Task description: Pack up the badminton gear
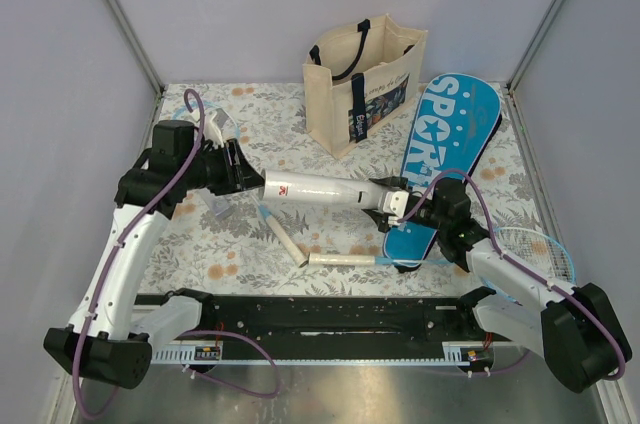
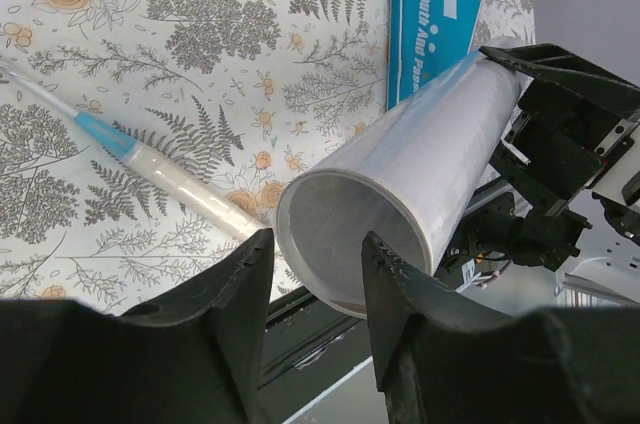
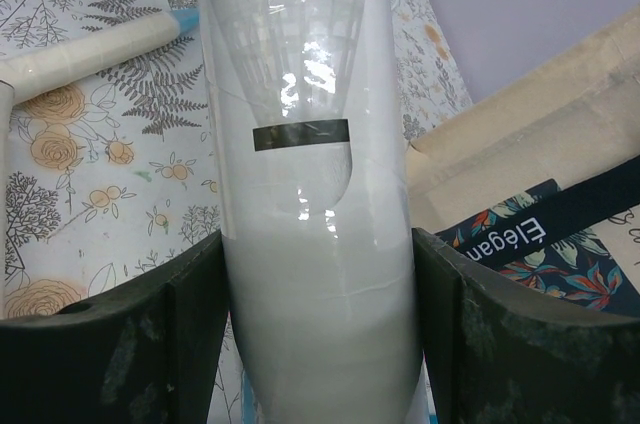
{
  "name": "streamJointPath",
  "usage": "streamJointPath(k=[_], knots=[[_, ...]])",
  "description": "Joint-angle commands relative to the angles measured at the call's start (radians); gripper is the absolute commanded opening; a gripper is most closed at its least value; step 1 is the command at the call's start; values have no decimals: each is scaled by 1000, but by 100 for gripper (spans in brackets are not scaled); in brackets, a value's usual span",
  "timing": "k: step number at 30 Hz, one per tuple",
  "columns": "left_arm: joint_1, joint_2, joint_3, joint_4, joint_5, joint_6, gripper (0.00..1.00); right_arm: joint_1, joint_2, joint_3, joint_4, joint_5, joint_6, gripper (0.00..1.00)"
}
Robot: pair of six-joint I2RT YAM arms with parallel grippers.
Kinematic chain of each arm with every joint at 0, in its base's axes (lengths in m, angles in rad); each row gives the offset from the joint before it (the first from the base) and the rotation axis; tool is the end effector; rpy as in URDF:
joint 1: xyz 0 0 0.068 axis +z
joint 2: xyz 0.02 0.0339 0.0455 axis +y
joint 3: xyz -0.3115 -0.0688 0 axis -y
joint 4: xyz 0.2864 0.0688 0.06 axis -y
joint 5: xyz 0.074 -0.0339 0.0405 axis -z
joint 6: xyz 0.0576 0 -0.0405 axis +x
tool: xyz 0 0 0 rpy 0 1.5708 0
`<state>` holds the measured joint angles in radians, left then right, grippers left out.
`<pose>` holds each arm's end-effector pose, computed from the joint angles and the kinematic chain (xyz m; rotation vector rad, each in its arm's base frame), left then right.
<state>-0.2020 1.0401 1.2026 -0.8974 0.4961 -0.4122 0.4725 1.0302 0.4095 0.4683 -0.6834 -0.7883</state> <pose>0.2176 -0.0726 0.4041 0.0163 2.3580 -0.8803 0.2015 0.1438 0.2448 -1.3602 1.0216 0.3519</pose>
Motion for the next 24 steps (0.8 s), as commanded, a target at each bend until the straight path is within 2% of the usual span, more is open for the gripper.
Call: streamJointPath(k=[1,7,12,16,24], knots=[[-11,-9,-37,126,101,-33,45,38,-7,60,81,-77,17,33],[-13,-26,-106,178,122,-62,45,46,2,72,144,-59,139,32],[-14,-63,-75,181,50,-63,45,49,8,61,207,-41,225,30],[-14,-87,-81,242,-1,-108,45,63,13,45,246,-31,273,30],[-17,-81,-158,292,62,-126,45,113,53,91,280,11,415,29]])
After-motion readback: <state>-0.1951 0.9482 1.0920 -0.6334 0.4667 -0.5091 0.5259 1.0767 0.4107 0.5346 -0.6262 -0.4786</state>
